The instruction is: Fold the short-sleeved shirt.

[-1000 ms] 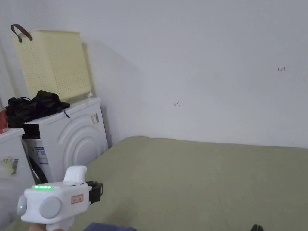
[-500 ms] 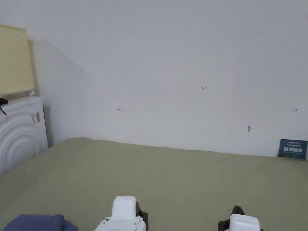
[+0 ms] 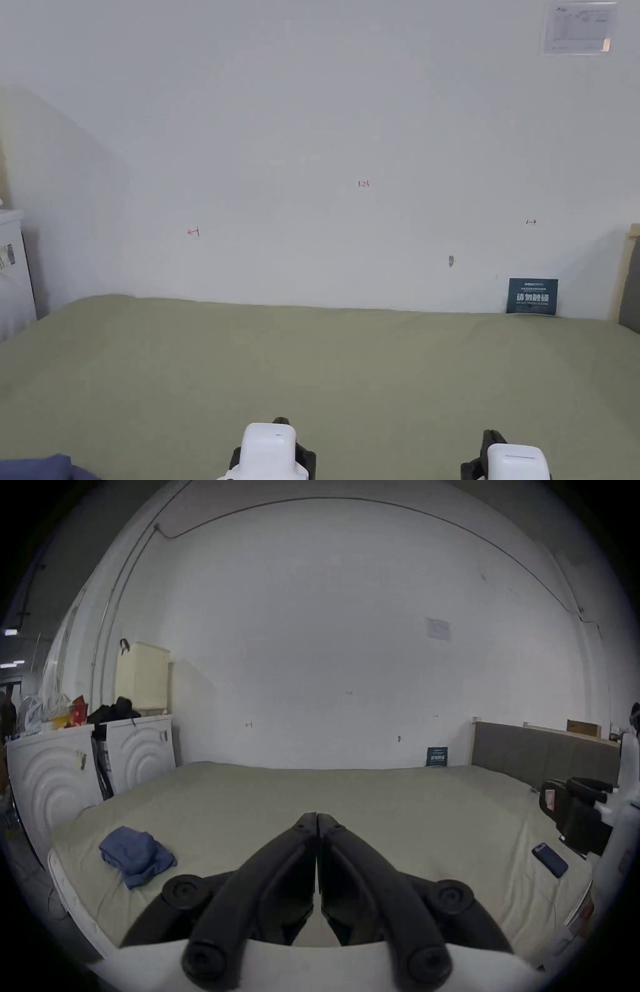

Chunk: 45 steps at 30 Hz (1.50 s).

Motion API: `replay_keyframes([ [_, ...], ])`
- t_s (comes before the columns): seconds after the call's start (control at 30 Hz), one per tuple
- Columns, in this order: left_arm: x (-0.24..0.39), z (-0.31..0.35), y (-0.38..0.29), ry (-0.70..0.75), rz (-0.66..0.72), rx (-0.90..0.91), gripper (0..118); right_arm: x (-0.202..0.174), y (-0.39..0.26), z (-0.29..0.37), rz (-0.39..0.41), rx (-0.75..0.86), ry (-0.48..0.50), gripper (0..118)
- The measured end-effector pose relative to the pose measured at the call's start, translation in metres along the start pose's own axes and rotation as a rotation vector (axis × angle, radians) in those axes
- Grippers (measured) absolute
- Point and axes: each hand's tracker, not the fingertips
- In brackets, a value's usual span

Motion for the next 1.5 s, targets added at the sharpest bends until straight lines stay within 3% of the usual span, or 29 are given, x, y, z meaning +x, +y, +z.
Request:
replay_keyframes([
  [0.03,0.001,0.001,0.001,-0.006,-0.003,0.007,22,0.003,0.002,0.000,-0.004,0.002,0.001,6],
  [0.07,0.001,0.001,0.003,-0.016,0.000,0.014,45,0.005,0.003,-0.001,-0.005,0.004,0.002,10],
  [0.1,0.001,0.001,0.005,-0.030,0.002,0.014,83,0.008,0.005,-0.001,-0.006,0.006,0.002,22],
  [0.13,0.002,-0.001,0.009,-0.042,0.005,0.005,103,0.010,0.007,-0.001,-0.008,0.008,0.002,36],
  [0.17,0.002,-0.003,0.011,-0.044,0.008,-0.002,112,0.013,0.008,-0.001,-0.011,0.011,0.003,58],
  [0.2,0.001,-0.003,0.011,-0.042,0.037,-0.007,113,0.016,0.010,-0.002,-0.017,0.011,0.011,97],
  [0.23,0.000,-0.002,0.012,-0.037,0.035,0.005,113,0.019,0.013,-0.003,-0.020,0.004,0.019,118],
  [0.6,-0.013,-0.012,0.011,-0.002,0.024,-0.028,118,0.031,0.007,-0.004,-0.050,-0.034,0.000,118],
  [0.87,-0.021,-0.010,0.016,-0.035,0.038,-0.039,118,0.029,0.007,-0.005,-0.014,-0.044,0.051,118],
  [1.17,-0.011,-0.008,0.019,-0.008,-0.091,-0.017,118,0.032,0.015,-0.008,-0.050,-0.055,0.052,118],
  [1.5,-0.021,-0.007,0.026,0.012,-0.058,0.009,118,0.034,0.027,-0.007,-0.066,-0.036,0.051,118],
])
